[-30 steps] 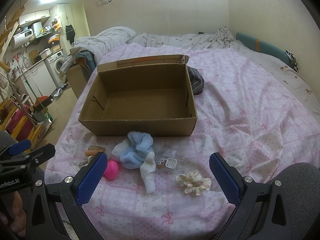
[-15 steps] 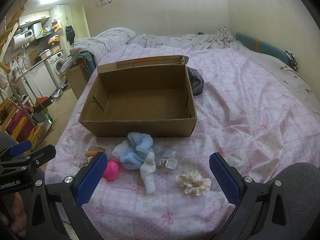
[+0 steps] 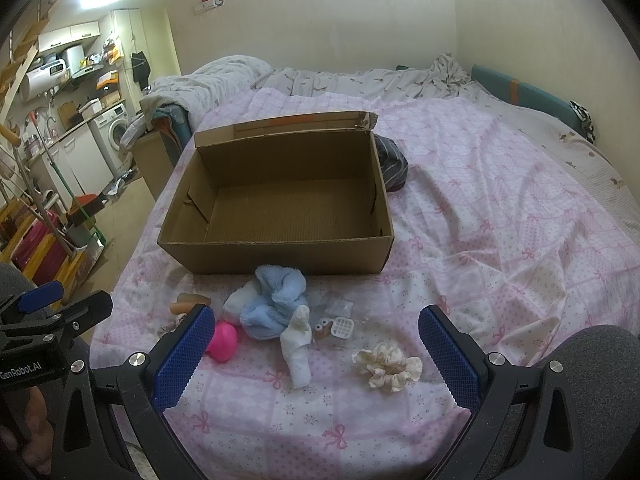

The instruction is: Organize soft objects

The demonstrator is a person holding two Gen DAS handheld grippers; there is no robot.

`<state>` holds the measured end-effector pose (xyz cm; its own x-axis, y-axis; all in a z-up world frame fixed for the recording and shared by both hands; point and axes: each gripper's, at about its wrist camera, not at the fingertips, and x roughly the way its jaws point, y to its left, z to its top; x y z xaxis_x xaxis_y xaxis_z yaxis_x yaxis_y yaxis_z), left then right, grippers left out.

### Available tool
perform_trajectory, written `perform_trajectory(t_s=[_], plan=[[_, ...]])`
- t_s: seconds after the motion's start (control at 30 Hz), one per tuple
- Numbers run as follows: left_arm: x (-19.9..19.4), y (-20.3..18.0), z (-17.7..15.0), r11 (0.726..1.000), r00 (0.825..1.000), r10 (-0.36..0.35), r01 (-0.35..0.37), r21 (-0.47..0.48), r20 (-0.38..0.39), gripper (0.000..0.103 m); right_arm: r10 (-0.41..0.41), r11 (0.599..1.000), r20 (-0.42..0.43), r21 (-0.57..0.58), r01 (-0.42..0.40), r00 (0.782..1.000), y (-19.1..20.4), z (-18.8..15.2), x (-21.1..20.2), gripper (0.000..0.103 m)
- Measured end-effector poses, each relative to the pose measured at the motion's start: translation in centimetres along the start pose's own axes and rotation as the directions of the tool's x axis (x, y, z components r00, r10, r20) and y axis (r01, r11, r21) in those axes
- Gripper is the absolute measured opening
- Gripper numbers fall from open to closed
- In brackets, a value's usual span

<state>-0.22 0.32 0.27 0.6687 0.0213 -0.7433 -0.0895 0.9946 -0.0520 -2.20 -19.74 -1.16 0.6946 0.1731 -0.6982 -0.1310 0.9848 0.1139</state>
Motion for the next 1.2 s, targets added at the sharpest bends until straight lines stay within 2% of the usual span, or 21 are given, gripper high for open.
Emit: perform_trajectory(t_s=[0.43, 0.7, 0.83, 1.03, 1.2], plan=[[0.1, -0.1, 0.0, 1.000, 1.000, 0.001, -0.001, 0.002, -0.005, 0.103, 0.001, 1.000, -0.004, 0.002, -0.001, 1.000, -0.2, 0.1, 0.2, 0.103], [0.1, 0.1, 2.9, 1.000, 1.000, -0.014, 0.014, 0.015, 0.000, 0.103, 0.013, 1.000, -0.025, -0.001, -0.013, 1.000, -0.5, 3.0, -0.3, 0.103], [0.8, 0.6, 4.5, 1.000, 1.000, 0.003, -0.003, 0.021, -0.030, 0.103, 0.019, 1.000, -0.090, 0.018, -0.017, 0.996, -1.6, 4.4, 0.5, 0.103], [2.5, 1.3, 6.4, 1.000, 0.996, 0.010, -0.010, 0.005, -0.090, 0.103, -0.010, 1.000, -0.210, -0.016, 0.007, 0.978, -2.5, 5.4, 2.2, 0.103], [4.5, 1.2, 6.4, 1.000, 0.989, 0.012, -0.011, 0.009, -0.146, 0.103, 0.003, 0.999, -0.327, -0.036, -0.016, 0.945, -3.0, 5.1, 3.9, 0.103]])
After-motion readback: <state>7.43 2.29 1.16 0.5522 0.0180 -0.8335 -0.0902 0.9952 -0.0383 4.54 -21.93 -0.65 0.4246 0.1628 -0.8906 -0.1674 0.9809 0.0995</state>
